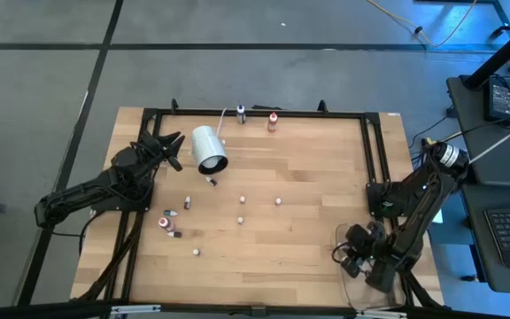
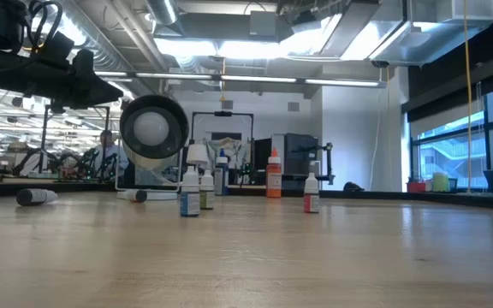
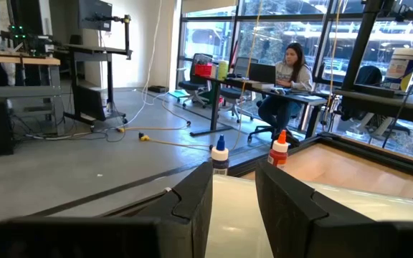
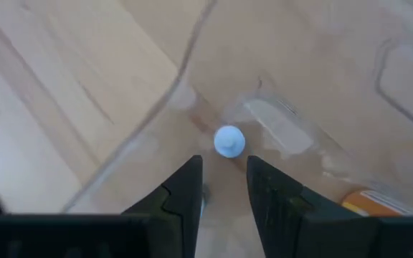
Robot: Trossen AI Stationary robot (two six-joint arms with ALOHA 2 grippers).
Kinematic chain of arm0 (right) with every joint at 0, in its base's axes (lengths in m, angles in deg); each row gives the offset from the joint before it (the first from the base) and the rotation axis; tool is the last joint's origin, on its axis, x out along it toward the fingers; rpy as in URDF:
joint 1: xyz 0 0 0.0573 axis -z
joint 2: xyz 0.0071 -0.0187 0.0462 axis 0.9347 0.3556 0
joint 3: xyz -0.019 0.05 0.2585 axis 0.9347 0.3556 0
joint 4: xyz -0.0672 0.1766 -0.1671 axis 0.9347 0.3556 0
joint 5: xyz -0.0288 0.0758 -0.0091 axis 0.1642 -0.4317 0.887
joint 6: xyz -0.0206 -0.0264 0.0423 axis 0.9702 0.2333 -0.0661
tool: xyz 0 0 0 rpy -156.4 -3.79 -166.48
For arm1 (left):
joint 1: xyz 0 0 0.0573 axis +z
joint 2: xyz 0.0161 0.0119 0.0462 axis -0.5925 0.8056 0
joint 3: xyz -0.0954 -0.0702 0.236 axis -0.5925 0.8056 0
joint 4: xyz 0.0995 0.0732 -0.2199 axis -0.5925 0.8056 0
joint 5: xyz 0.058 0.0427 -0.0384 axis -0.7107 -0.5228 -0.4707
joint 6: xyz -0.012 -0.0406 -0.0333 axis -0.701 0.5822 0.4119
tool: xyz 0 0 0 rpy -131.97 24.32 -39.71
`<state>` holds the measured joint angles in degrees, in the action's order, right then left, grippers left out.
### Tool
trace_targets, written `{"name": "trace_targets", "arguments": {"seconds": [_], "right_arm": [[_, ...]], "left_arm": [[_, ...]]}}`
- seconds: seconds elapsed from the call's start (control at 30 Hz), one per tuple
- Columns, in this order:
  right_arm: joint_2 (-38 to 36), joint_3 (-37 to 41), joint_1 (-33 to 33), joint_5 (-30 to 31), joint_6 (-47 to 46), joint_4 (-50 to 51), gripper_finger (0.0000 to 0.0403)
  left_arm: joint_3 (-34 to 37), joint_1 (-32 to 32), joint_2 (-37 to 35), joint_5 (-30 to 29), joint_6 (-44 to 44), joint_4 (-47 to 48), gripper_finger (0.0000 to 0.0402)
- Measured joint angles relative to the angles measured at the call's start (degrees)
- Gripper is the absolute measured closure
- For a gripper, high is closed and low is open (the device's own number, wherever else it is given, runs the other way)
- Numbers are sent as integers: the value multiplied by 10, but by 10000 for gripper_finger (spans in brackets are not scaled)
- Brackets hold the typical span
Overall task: Pick & Place food coloring
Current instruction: Put the right small pink food coloring bottle into the transparent bin
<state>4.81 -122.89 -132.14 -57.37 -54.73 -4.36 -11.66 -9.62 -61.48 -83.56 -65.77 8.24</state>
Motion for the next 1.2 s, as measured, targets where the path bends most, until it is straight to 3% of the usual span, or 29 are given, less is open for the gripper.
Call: {"name": "trace_targets", "arguments": {"seconds": [0.3,0.53,0.73,0.97,1.2], "right_arm": [[-120,0,23,15,19,12,290],[-211,0,86,136,216,-7,290],[-267,0,180,224,404,-92,290],[-273,0,282,207,658,-176,289],[-204,0,380,131,773,-232,245]], "left_arm": [[0,0,0,0,4,0,297],[0,0,0,0,4,-1,297],[0,0,0,0,4,0,297],[0,0,0,0,4,0,297],[0,0,0,0,4,-1,297]]}}
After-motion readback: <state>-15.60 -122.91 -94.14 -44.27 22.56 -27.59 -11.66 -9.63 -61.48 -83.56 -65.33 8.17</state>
